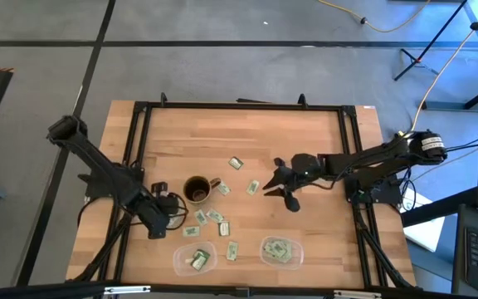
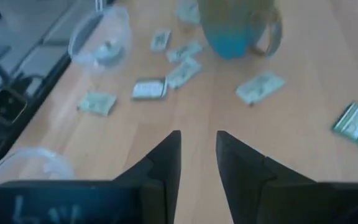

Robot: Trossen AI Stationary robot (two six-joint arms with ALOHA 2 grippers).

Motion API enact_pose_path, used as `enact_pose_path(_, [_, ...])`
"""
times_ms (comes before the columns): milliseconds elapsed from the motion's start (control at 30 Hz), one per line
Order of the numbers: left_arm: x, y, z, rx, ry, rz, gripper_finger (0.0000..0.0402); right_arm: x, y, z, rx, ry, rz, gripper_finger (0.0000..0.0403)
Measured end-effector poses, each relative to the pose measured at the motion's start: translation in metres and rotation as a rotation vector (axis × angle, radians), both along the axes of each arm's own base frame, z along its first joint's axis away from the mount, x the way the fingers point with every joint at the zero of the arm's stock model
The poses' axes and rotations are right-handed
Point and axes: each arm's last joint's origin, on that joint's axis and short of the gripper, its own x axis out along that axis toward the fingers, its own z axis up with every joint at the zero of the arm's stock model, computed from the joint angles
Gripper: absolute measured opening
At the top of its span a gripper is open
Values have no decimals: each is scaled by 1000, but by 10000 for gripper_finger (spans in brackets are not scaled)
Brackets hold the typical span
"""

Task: Pick and place items into bin
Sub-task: Put the white stevia packet into the right transparent bin

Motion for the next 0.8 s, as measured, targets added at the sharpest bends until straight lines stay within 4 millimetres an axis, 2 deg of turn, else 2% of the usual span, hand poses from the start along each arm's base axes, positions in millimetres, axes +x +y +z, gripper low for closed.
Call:
enact_pose_path(200, [8,-3,-16,31,74,70,75,-9,0,-10,7,-139,2,105])
enact_pose_path(467, [6,-1,-30,27,242,165,83,-10,0,-13,11,-137,-2,105])
enact_pose_path(800, [2,2,-46,65,306,221,84,-10,0,-12,13,-142,-3,105])
